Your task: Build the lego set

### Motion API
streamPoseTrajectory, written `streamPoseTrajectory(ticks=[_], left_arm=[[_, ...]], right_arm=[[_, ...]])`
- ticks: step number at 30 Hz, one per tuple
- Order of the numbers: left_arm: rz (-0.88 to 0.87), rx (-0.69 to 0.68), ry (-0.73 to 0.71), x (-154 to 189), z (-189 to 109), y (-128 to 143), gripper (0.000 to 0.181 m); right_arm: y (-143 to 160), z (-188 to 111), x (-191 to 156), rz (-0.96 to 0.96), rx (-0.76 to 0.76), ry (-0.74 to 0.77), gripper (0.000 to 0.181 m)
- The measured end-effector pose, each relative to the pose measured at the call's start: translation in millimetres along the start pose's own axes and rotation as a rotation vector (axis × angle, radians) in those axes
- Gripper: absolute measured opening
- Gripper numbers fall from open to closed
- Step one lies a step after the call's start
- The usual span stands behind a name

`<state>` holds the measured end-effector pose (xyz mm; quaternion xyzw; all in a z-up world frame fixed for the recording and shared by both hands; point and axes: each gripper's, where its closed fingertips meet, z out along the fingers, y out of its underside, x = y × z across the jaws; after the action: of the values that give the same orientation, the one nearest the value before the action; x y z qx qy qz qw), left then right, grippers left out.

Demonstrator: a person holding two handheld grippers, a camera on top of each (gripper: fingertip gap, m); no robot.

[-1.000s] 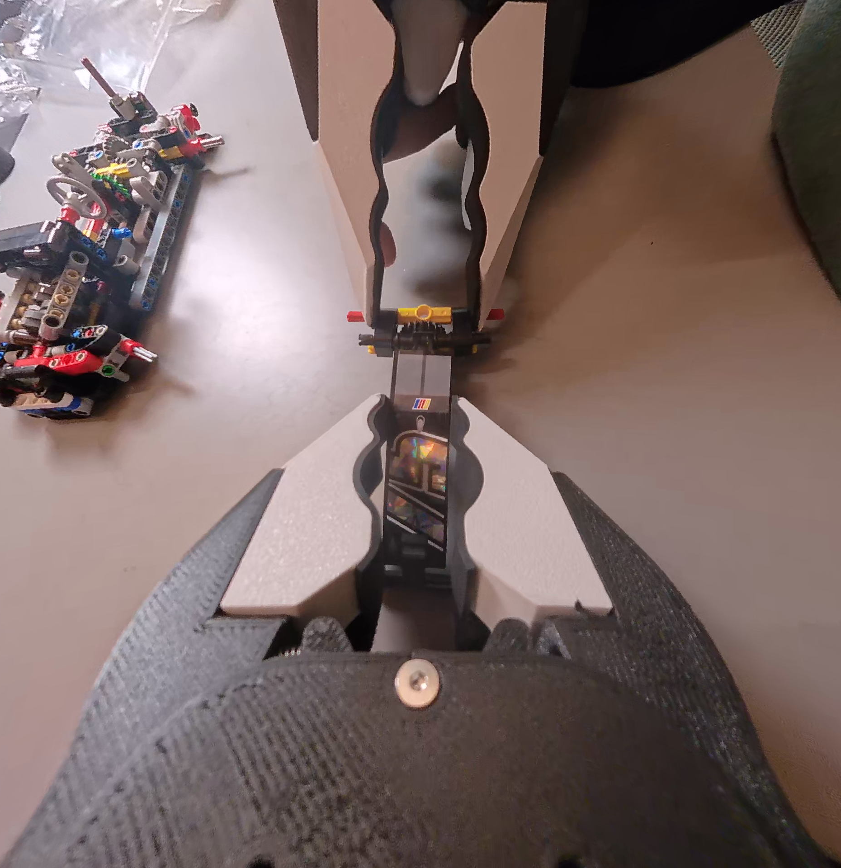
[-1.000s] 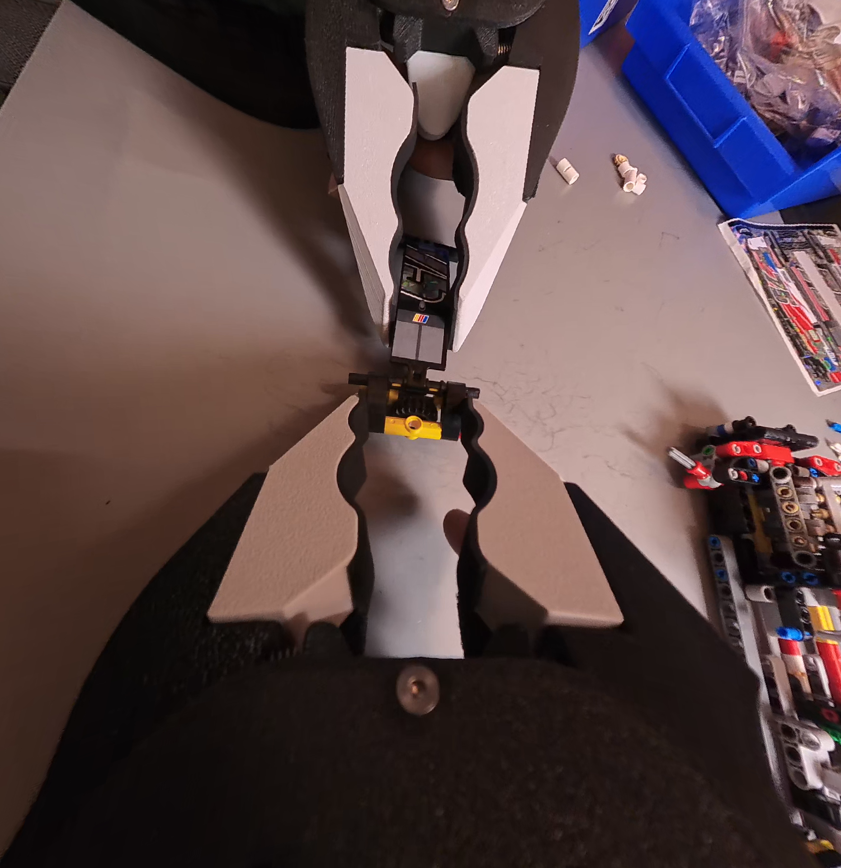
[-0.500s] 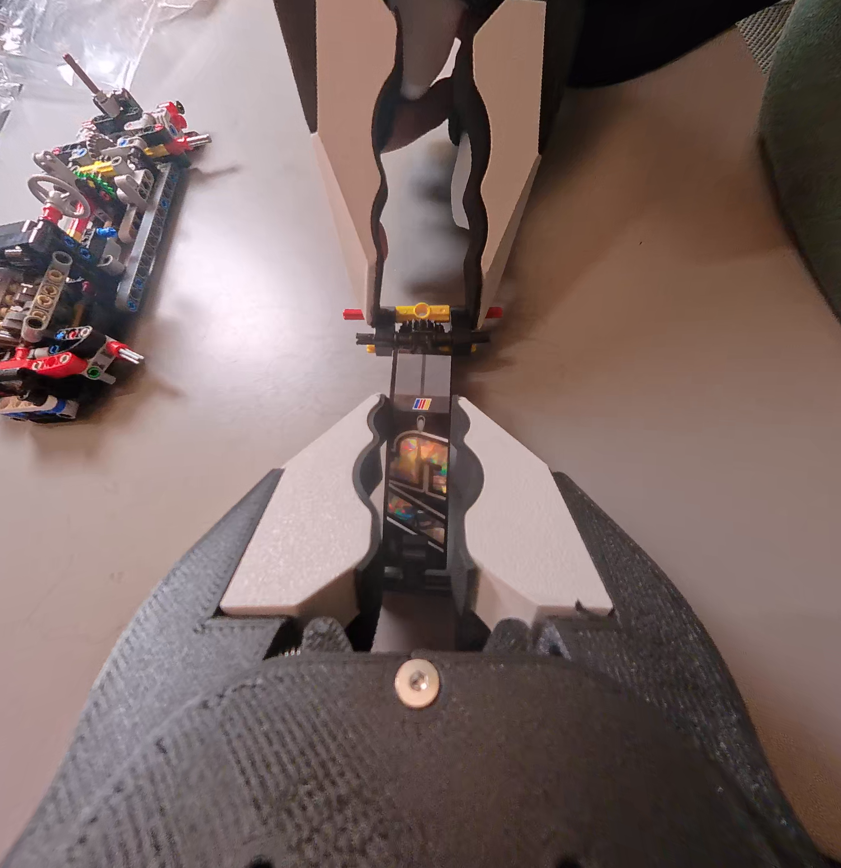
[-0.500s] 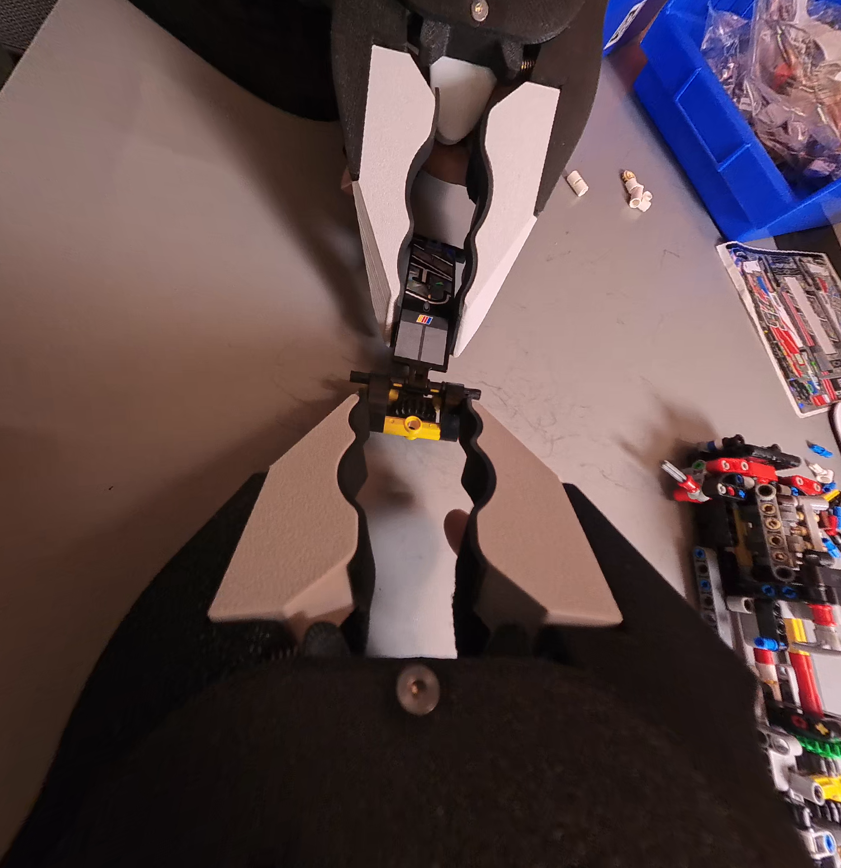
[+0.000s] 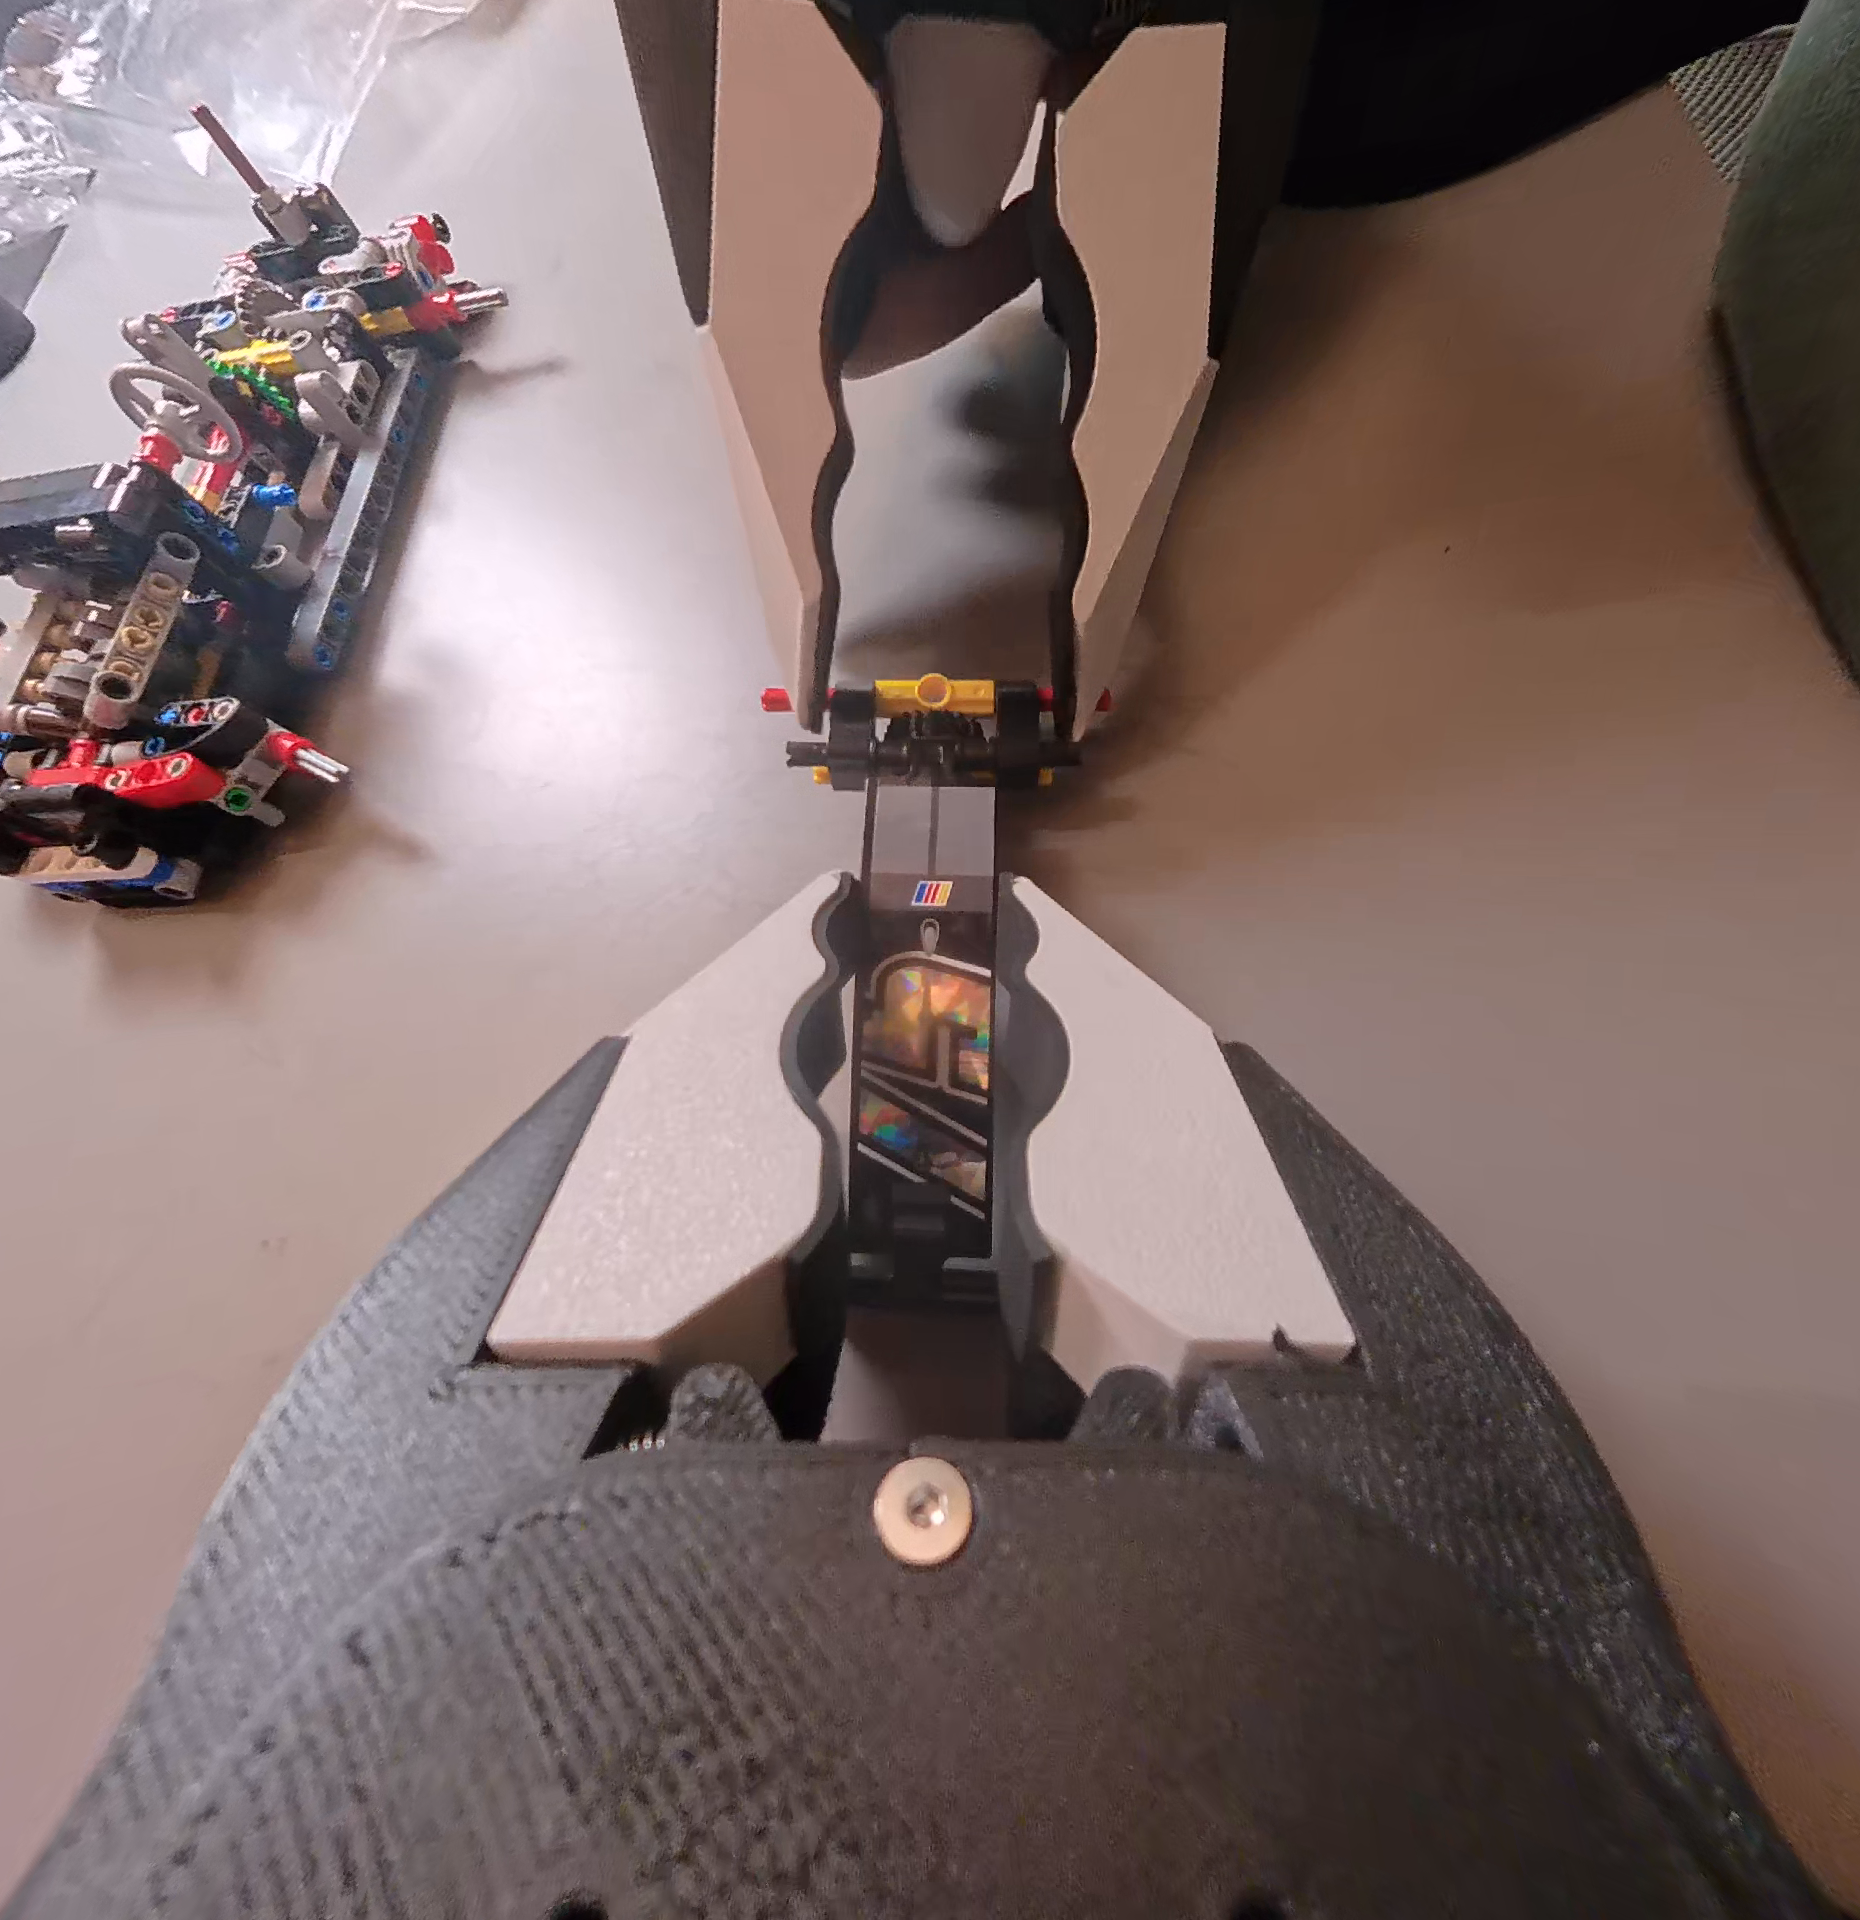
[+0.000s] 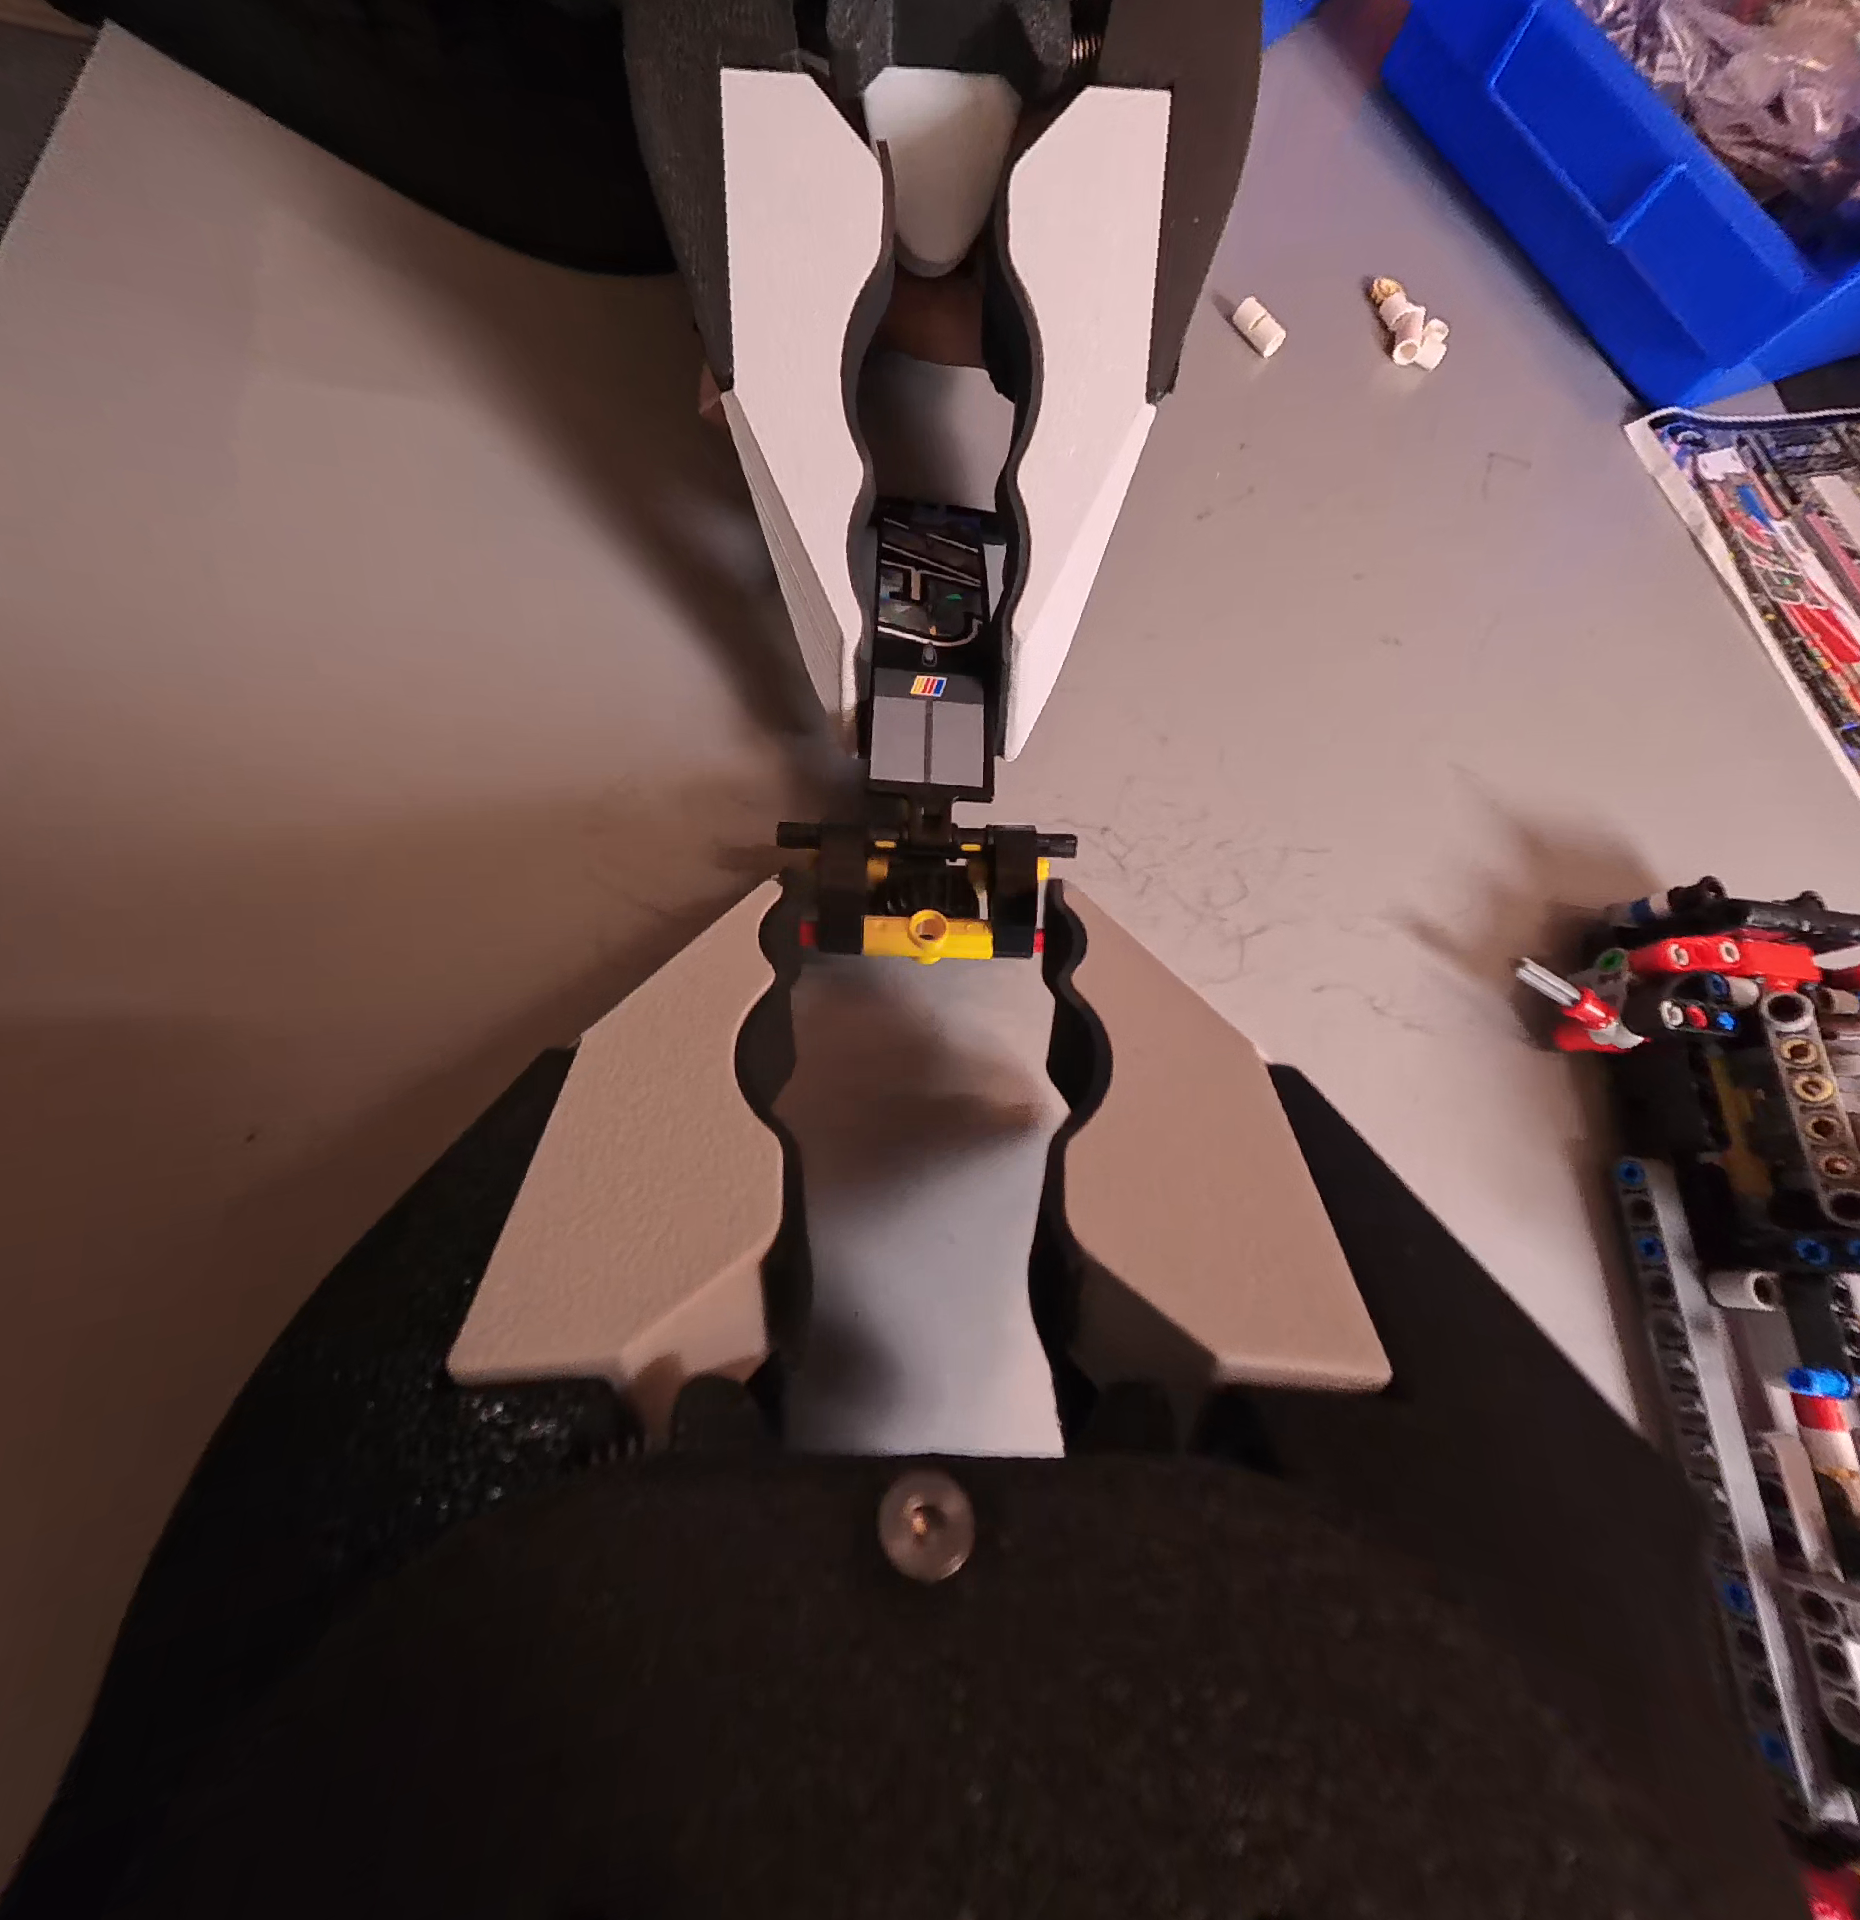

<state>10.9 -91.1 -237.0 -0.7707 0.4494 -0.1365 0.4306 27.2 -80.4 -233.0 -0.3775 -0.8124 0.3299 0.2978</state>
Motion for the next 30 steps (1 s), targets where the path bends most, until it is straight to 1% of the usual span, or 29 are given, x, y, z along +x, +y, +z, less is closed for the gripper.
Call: streamPoseTrajectory(ticks=[4,11,15,19,30], left_arm=[[0.007,0.000,0.001,1.3,0.7,-1.0,0.023],[0.028,-0.001,-0.001,4.3,0.8,-2.3,0.023],[0.028,0.004,0.014,6.6,-0.9,-2.2,0.023],[0.030,0.002,0.026,8.8,-2.5,-0.8,0.024],[0.026,-0.004,0.061,14.6,-0.2,0.1,0.025]], right_arm=[[-1.1,1.9,0.8,0.026,-0.021,0.003,0.043],[2.4,3.8,-1.1,-0.033,-0.060,0.015,0.039],[0.8,5.4,-0.8,-0.107,-0.044,0.063,0.039],[-1.6,7.2,-2.3,-0.141,-0.029,0.080,0.038],[-5.6,8.1,-6.7,-0.180,-0.013,0.072,0.038]])
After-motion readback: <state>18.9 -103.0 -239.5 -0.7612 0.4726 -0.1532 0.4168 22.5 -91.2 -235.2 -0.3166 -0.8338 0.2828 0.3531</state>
